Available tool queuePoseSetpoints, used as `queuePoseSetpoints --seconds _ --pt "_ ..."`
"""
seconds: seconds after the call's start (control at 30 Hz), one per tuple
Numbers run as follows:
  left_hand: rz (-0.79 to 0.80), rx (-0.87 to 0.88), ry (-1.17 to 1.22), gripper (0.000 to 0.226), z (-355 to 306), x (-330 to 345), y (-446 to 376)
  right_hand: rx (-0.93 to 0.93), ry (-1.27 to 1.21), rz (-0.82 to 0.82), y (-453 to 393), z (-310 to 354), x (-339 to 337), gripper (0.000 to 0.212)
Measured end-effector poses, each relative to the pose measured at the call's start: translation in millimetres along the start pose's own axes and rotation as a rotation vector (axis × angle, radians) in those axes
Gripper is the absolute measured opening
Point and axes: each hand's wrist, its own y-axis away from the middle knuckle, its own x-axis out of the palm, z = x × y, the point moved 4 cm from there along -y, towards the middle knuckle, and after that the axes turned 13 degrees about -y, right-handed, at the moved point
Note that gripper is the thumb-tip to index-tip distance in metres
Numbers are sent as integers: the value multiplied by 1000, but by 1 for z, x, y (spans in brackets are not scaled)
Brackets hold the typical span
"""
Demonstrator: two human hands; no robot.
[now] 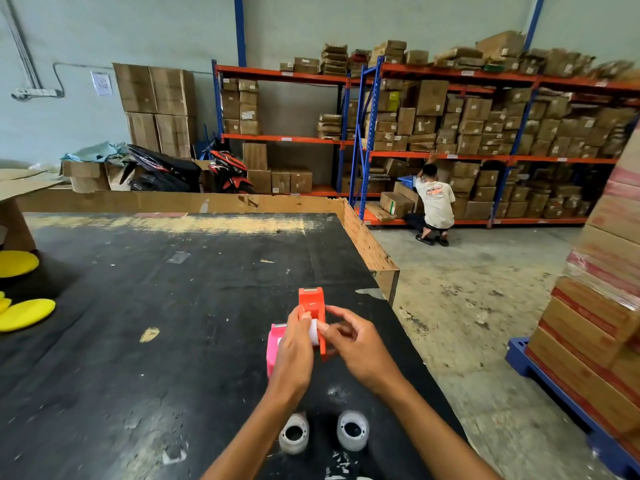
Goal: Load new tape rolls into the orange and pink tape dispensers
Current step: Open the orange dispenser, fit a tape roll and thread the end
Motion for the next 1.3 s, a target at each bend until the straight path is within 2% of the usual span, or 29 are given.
queuePoseSetpoints --seconds 0.1,0.2,0.3,0.37,0.5,0.6,0.73,0.8,0.87,0.9,0.97,1.03,1.1,1.2,1.3 --pt "-36 -12 -50 31 -1 -4 1 -60 74 -7 5 -3 9 34" --pt "-100 -65 -87 31 10 -14 -6 -106 117 3 7 2 11 21" --pt "-146 -205 -38 25 20 -31 -19 -30 218 -48 3 3 -7 17" --pt "-109 -240 -20 23 19 -38 -22 41 366 -124 -1 -7 -24 15" --pt "-22 -280 118 20 14 -32 -14 143 722 -223 -9 -30 -41 26" --pt "36 -346 207 23 13 -23 -4 163 811 -227 -15 -45 -38 32" --pt "63 -348 222 22 17 -19 3 180 978 -198 -20 -58 -30 36" --pt "51 -351 199 22 19 -21 4 107 930 -250 -19 -49 -30 34" --pt "46 -363 160 22 20 -21 5 -11 651 -263 -15 -32 -29 26" --pt "42 -369 147 23 21 -20 6 -60 507 -224 -11 -22 -25 20" --pt "44 -365 141 27 16 -16 8 -120 348 -47 0 -1 -10 13" --pt "76 -337 157 34 11 -7 10 -112 317 109 12 7 0 23" --pt "118 -339 211 35 8 2 14 -109 380 166 18 5 2 38" --pt "179 -356 252 36 6 13 18 -154 438 149 22 6 -5 40" --pt "153 -352 230 38 2 12 21 -184 454 116 27 12 -15 36"
